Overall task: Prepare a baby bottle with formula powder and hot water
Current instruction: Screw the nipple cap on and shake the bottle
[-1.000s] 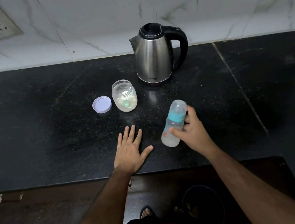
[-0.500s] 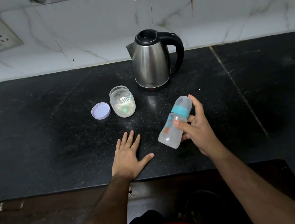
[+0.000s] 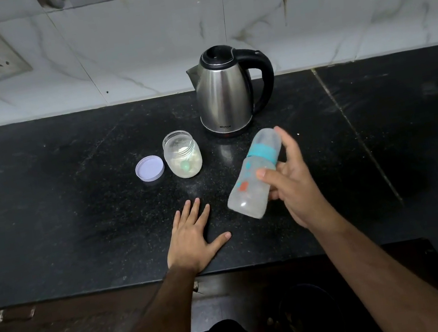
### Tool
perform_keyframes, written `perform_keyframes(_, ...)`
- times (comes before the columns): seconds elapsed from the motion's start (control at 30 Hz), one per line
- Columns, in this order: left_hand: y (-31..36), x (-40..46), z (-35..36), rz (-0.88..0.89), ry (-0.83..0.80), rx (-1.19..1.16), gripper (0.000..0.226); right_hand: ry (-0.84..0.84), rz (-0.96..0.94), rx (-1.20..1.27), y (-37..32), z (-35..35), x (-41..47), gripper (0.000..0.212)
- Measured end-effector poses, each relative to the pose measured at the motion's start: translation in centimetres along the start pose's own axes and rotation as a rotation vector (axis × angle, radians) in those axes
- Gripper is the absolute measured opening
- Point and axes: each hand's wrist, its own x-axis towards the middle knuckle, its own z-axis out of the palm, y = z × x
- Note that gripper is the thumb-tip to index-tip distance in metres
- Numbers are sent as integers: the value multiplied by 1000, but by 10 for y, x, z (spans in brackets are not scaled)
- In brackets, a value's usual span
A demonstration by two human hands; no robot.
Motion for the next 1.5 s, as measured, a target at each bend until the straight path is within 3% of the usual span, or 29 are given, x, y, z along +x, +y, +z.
perform_keyframes(0.07, -1, 0, -1, -1, 1, -2, 95, -22, 9, -6, -5, 3, -1, 90)
perform_keyframes(0.27, 0, -1, -2, -2, 7, -19, 95, 194, -82, 85, -28, 5, 10, 84)
perform_keyframes(0.47, 0, 0, -3, -10, -2, -27, 95, -41, 9, -19, -17, 13, -12, 77)
perform_keyframes(0.67, 1, -1, -3, -11, 6, -37, 96, 152, -67, 81, -31, 10, -3, 82)
perform_keyframes(0.87, 2, -1, -4, -14, 4, -30, 96, -94, 14, -28, -28, 14, -18, 79)
perform_keyframes(1.1, 3, -1, -5, -20, 0, -37, 95, 140, -76, 84, -38, 10, -8, 82)
perform_keyframes(1.3, 3, 0, -5, -19, 3, -36, 95, -94, 33, -18, -27, 13, -20, 79)
perform_keyframes(1.5, 1, -1, -2, -17, 21, -41, 94, 132, -69, 79, -39, 6, -5, 78)
